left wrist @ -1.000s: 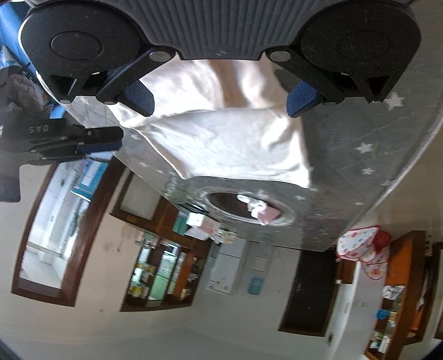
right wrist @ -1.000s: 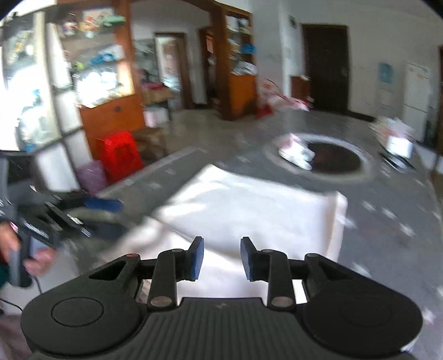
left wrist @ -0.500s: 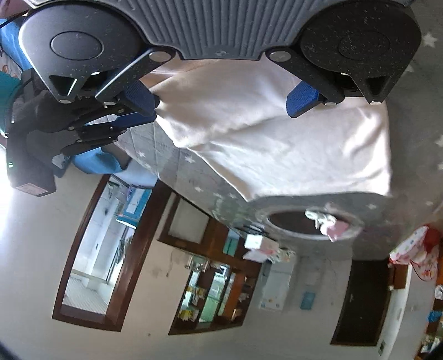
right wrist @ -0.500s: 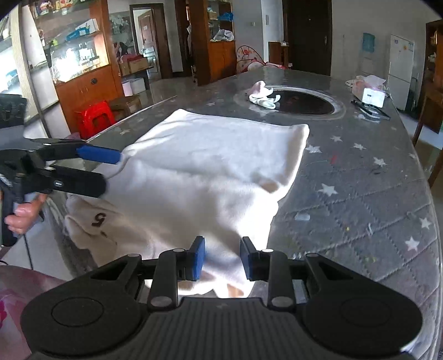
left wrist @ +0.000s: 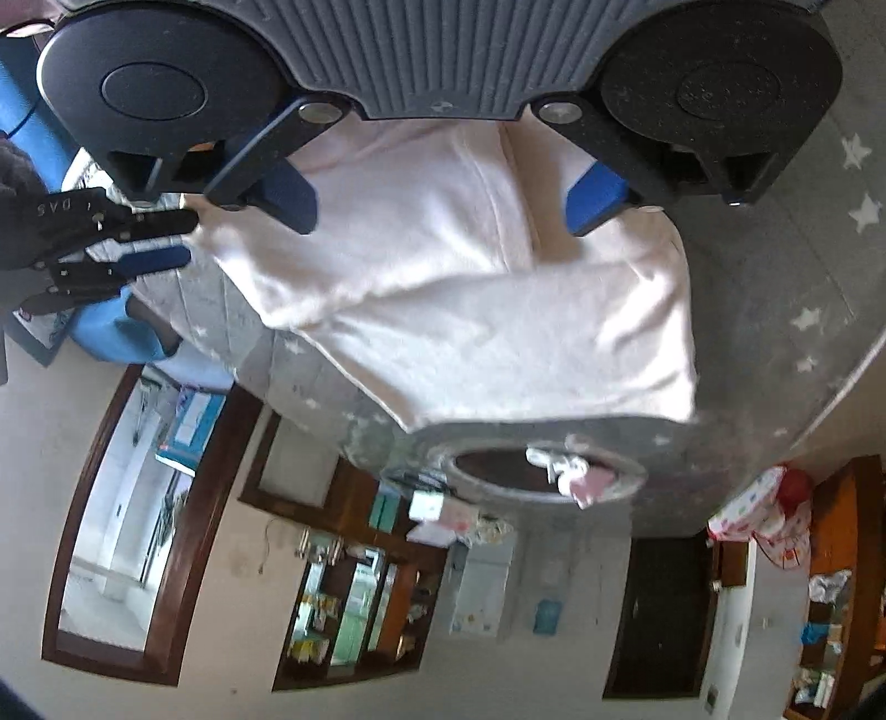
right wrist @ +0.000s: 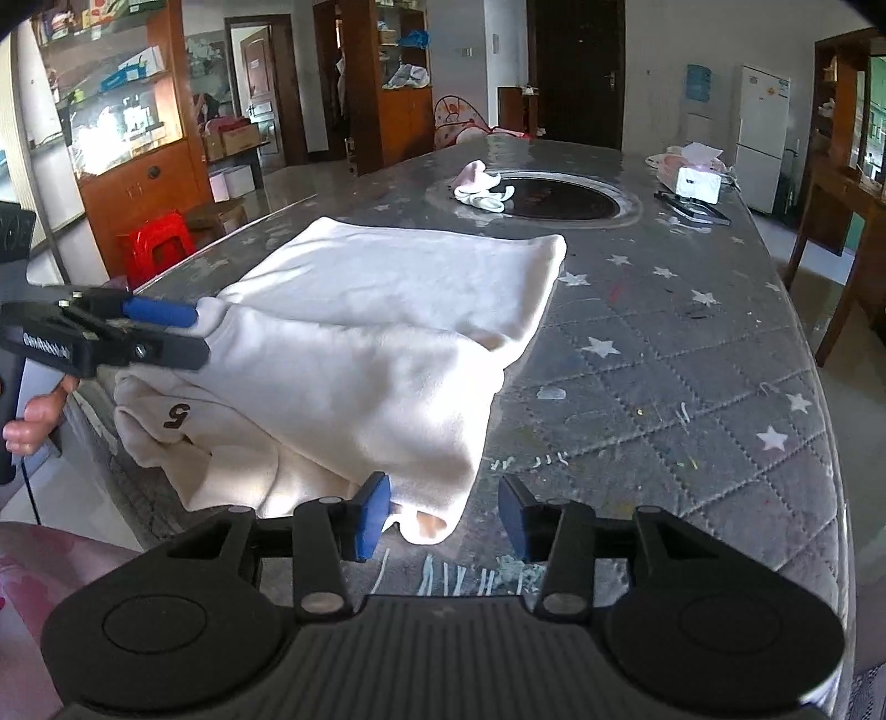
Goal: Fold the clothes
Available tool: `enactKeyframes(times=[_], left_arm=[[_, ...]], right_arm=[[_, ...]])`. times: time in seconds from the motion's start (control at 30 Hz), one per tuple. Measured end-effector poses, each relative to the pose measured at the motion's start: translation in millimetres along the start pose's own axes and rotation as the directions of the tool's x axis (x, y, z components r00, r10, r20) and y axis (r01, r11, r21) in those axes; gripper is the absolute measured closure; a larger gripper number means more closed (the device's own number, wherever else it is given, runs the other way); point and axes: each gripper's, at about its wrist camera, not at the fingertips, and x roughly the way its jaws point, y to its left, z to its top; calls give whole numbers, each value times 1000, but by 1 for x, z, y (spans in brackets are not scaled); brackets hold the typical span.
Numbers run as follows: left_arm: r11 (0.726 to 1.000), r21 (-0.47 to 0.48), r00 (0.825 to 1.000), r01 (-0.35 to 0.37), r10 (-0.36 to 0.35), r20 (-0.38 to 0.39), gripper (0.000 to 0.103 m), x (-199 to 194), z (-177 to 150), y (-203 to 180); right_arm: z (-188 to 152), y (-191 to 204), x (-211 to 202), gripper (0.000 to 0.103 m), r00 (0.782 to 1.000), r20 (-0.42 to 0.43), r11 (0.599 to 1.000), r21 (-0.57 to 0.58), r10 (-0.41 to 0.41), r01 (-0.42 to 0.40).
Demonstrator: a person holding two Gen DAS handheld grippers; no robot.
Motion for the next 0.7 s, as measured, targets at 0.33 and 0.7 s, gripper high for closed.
enactKeyframes(times=[0.33, 0.7], left_arm=[[1000, -14, 999, -24, 23, -29, 64, 2, -2, 1], [998, 26, 995, 49, -51, 85, 96, -23, 37, -10]], right_arm=[[-3, 6, 2, 52, 999, 23, 1000, -10, -22, 22], [-4, 25, 5, 44, 998, 60, 995, -91, -30, 35]])
